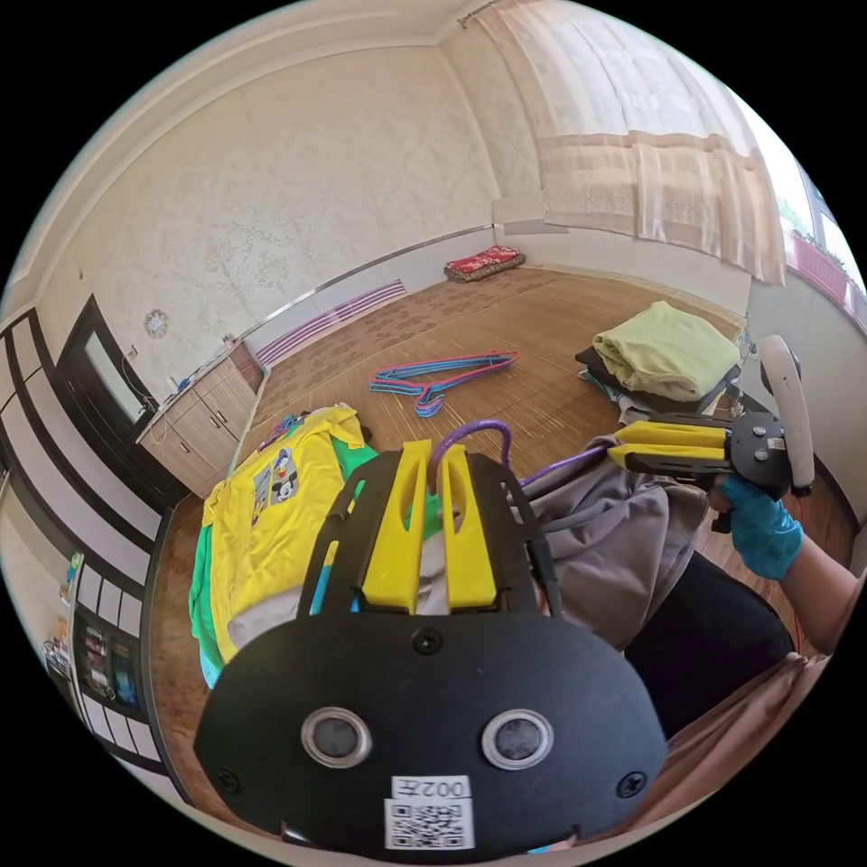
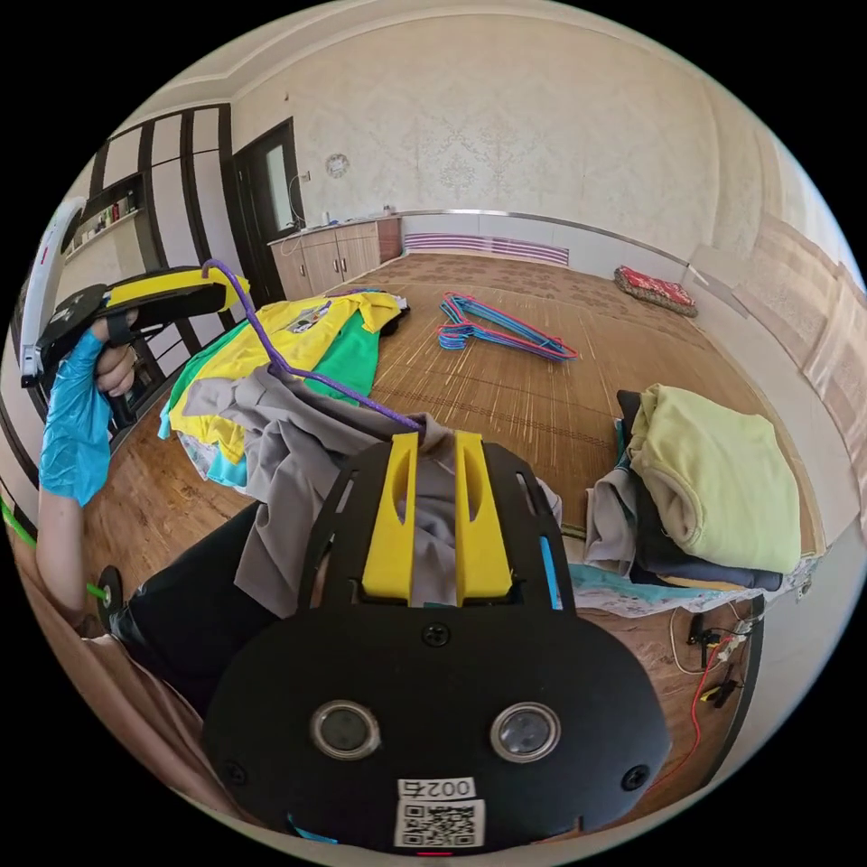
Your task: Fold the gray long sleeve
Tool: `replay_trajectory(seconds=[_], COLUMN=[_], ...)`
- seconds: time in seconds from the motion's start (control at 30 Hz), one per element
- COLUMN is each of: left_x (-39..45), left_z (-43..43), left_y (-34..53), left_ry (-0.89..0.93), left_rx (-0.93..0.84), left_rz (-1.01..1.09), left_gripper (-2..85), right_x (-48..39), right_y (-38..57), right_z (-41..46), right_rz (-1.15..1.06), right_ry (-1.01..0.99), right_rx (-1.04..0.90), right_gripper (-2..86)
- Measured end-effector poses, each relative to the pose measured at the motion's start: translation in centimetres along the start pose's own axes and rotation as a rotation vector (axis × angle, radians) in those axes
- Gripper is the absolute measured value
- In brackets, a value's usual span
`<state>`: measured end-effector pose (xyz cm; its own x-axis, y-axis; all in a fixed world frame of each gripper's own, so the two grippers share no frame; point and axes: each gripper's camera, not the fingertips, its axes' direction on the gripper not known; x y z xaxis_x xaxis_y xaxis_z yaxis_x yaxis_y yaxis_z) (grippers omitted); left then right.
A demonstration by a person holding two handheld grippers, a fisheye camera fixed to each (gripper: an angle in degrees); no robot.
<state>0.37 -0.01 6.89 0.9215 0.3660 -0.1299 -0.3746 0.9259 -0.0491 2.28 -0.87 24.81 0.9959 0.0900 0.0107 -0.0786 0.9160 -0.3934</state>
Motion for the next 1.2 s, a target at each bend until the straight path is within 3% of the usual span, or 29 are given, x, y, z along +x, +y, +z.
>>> replay_trajectory(seconds=[0.2, 0.6, 1.2], left_x=[0.0, -0.4, -0.1], left_z=[0.0, 0.1, 1.0], left_y=[0.2, 0.6, 0.8], left_ry=[-0.018, -0.036, -0.001], left_rx=[0.004, 0.008, -0.036], left_rz=[0.000, 0.002, 0.037], left_gripper=[-0.7, -0.9, -0.9], right_x=[-0.5, 0.6, 7.0], right_y=[-0.9, -3.3, -9.7], right_z=[0.8, 3.3, 4.6], right_rz=[-0.027, -0.064, 0.097], right_ry=[0.097, 0.418, 0.234], right_rx=[-0.025, -0.040, -0.056], right_gripper=[0.6, -0.9, -1.0])
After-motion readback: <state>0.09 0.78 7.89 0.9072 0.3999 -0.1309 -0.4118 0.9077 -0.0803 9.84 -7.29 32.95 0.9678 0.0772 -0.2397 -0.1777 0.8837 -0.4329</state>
